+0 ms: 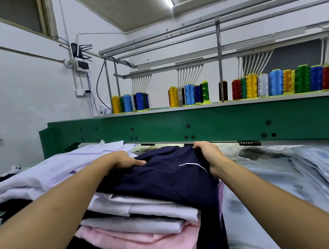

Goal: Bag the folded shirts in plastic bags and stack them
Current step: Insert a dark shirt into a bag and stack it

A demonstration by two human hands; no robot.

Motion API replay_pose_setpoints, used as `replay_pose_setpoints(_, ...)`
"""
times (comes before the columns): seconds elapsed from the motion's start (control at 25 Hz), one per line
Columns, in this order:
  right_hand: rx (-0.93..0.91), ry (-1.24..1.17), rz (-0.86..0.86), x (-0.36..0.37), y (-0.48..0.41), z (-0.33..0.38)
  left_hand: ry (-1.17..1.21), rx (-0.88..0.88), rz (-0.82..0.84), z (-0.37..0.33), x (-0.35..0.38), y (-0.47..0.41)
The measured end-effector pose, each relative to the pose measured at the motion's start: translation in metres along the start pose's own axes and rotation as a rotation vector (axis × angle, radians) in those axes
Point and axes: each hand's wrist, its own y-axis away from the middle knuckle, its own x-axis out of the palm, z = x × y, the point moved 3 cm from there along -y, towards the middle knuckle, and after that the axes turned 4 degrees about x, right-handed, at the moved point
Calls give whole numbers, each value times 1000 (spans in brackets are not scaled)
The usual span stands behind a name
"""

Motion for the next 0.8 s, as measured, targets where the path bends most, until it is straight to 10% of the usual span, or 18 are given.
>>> replay_pose_setpoints(0.4, -22, 144, 188, 5, -1, 6, 98, 339, -101, -69, -27, 8)
replay_pose_setpoints(0.68, 124, -202, 455, 13, 5, 14, 562, 500, 548, -157, -26, 39)
replay_pose_setpoints(0.8, 155, -21, 352, 15, 6, 5, 348, 502, 123, -141, -21, 24)
